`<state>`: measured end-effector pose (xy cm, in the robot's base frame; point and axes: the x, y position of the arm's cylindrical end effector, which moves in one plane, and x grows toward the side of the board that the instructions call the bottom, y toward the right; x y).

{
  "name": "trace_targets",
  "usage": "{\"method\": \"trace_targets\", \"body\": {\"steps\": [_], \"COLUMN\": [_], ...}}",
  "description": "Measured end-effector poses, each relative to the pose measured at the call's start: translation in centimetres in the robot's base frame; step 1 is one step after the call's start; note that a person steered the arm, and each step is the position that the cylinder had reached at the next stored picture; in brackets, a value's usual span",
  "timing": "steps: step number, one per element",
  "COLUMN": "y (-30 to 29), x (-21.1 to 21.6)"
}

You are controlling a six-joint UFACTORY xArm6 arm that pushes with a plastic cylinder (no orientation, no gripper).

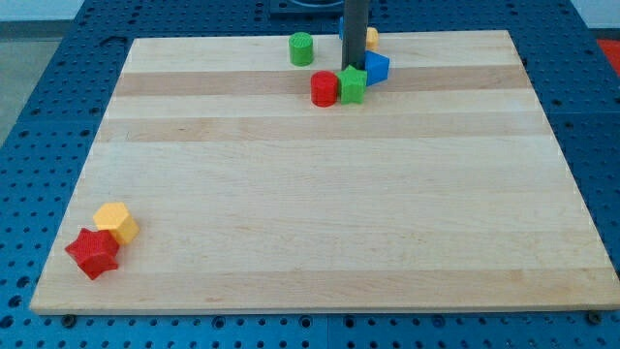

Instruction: Move the green star closer to the red star and yellow hexagon

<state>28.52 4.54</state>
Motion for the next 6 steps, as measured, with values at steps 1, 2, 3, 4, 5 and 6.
{"method": "trace_targets", "body": {"steps": [1,2,3,4,5,6], "y": [0.0,1.9,5.5,4.2,-1.0,-6.8], "x": [2.2,0.3,-1.7,0.9,4.6,7.4]}}
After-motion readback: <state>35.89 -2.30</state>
